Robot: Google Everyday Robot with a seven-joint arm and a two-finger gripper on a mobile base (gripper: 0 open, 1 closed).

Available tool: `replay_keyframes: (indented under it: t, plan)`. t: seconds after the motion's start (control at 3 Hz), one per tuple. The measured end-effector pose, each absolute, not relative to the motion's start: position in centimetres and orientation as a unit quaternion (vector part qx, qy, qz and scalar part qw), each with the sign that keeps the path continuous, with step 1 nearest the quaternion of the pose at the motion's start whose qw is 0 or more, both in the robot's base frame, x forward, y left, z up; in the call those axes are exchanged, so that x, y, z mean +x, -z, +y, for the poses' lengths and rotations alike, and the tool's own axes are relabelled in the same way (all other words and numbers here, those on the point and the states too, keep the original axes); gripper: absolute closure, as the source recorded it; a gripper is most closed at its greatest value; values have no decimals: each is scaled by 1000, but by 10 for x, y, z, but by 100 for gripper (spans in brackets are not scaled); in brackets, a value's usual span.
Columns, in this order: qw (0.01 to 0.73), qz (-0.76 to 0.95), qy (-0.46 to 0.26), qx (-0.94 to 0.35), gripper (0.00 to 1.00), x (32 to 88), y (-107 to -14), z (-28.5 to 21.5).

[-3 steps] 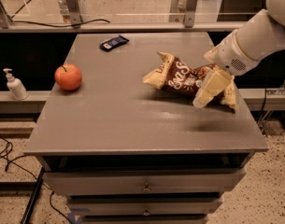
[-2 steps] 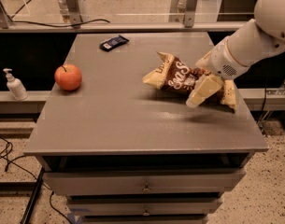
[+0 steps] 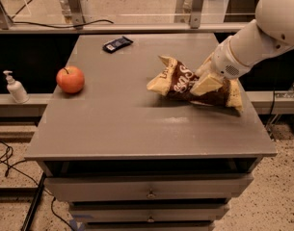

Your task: Move brown chip bag near rxbar blueberry

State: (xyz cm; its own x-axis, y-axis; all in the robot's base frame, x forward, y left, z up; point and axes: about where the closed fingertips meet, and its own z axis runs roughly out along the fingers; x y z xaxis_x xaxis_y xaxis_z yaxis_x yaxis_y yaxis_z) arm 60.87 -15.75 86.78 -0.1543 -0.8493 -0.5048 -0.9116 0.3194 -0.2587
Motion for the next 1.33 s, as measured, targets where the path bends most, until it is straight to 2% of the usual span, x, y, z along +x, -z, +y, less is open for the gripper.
replay_keyframes:
  t: [0.33, 0.67, 1.33]
  plan:
    - [312, 747, -33, -586, 87, 625, -896, -160]
    - [344, 727, -3, -595, 100, 649, -945, -158]
    - [362, 717, 7, -595, 100, 650, -958, -159]
